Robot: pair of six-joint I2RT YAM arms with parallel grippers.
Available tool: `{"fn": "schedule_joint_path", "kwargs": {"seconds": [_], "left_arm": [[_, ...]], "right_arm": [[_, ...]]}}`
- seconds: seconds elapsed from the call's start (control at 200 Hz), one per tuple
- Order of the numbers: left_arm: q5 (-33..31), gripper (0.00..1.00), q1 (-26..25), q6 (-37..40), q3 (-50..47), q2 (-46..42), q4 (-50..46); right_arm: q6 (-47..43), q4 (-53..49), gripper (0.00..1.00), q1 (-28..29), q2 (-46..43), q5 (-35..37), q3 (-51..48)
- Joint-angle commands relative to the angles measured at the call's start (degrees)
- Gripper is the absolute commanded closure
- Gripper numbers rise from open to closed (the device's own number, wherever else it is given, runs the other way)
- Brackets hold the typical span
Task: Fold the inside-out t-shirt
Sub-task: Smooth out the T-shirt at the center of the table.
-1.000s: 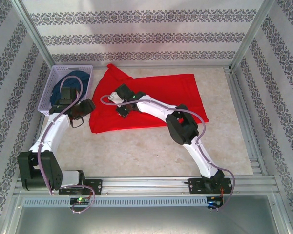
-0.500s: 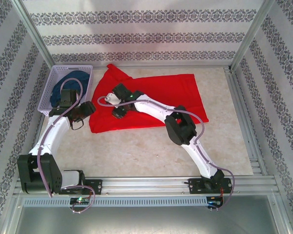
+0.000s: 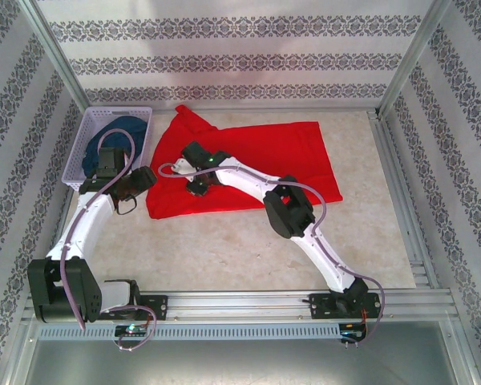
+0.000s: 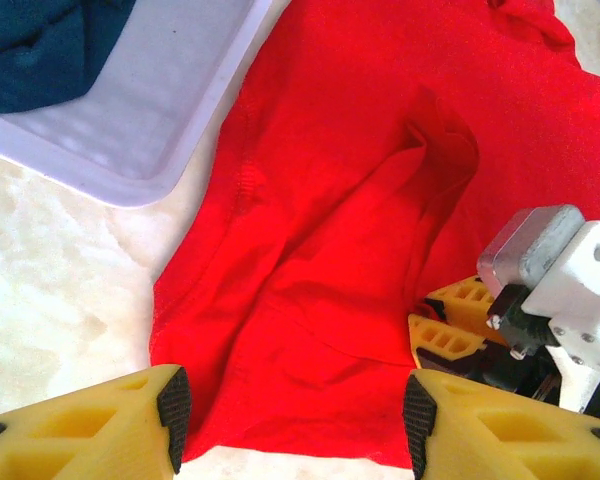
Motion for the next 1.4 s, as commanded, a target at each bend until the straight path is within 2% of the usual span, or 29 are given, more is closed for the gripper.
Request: {"fn": "schedule_joint_path", "kwargs": {"seconds": [0.0,0.11,0.425,0.839,1.054,1.094,1.234,1.399], "left_arm": [[-0.02,0.4,0.08,0.46,-0.89,-0.88,0.94],[0.13,0.4,0.11,0.47,-1.09,-0.73,1.02],[0.82,0.4,0.13,0.38,-1.57,-0.79,1.29],[2.42,0.4,0.1,0.03,-3.41,-0.71,2.4],[2.8,0.4,0.09,-0.06,-4.45,-0.57,2.92],[2.99,0.4,0.06,-0.06,-4.63,-0.54,3.04],[4.15,0.39,0.05,-0.32,-4.95,-0.13,3.48],[7.39,0.39,-0.16,-1.29,-6.01,-0.18,5.55]], "right_arm": [[0.31,-0.78,0.82,0.12,0.5,1.19,1.9],[2.1,0.24,0.89,-0.27,-0.25,1.28,1.47],[8.67,6.28,0.94,-3.5,-5.93,-2.15,-4.18],[18.46,11.87,0.95,-10.27,-6.97,-9.8,-6.79],[24.77,12.74,0.95,-13.96,-5.93,-9.95,-6.94],[25.83,12.58,0.91,-14.53,-5.74,-9.64,-6.68],[27.45,10.91,0.66,-16.13,-5.51,-9.99,-6.44],[26.55,10.9,0.58,-17.91,-11.35,-9.89,-12.4]]}}
